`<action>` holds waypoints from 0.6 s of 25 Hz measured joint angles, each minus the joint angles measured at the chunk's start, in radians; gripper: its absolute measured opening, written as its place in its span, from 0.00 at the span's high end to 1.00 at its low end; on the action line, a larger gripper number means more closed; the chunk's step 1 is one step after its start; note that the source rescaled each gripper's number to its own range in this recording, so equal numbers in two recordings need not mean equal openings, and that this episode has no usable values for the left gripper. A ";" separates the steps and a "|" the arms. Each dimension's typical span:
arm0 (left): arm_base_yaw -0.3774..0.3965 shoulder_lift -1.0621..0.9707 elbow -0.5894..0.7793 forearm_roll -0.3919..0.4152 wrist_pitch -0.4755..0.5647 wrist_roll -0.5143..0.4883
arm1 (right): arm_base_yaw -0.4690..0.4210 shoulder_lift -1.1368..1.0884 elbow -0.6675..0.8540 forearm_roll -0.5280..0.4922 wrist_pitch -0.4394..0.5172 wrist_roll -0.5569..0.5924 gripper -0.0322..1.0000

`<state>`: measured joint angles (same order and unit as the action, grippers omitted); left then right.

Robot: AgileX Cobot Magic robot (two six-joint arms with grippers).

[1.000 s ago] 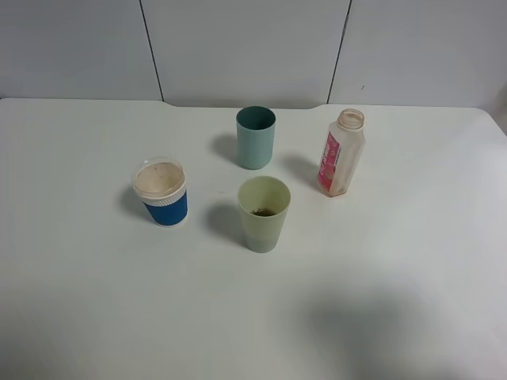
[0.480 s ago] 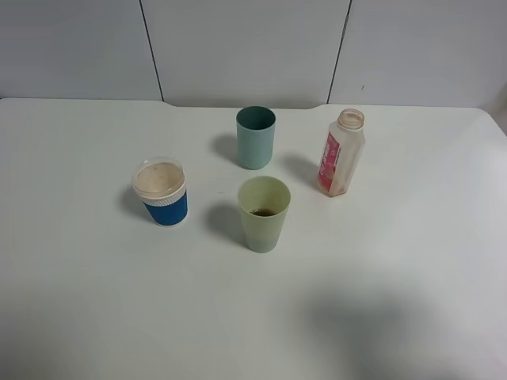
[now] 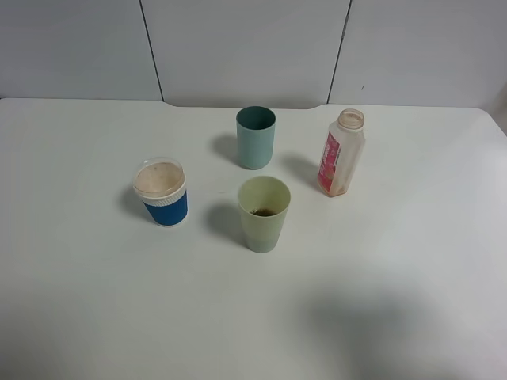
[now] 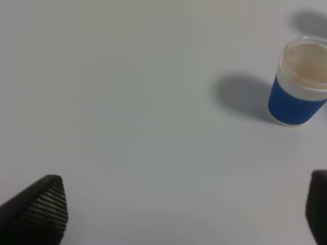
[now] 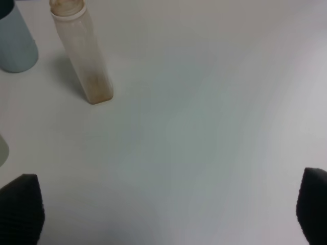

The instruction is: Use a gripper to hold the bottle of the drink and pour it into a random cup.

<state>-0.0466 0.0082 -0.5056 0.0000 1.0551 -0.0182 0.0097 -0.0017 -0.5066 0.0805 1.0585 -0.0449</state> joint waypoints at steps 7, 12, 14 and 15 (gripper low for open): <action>0.000 0.000 0.000 0.000 0.000 0.000 | 0.000 0.000 0.000 0.000 0.000 0.000 0.00; 0.000 0.000 0.000 0.000 0.000 0.000 | 0.000 0.000 0.000 0.000 0.000 0.000 0.00; 0.000 0.000 0.000 0.000 0.000 0.000 | 0.000 0.000 0.000 0.000 0.000 0.000 0.00; 0.000 0.000 0.000 0.000 0.000 0.000 | 0.000 0.000 0.000 0.000 0.000 0.000 0.00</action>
<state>-0.0466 0.0082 -0.5056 0.0000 1.0551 -0.0182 0.0097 -0.0017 -0.5066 0.0805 1.0585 -0.0449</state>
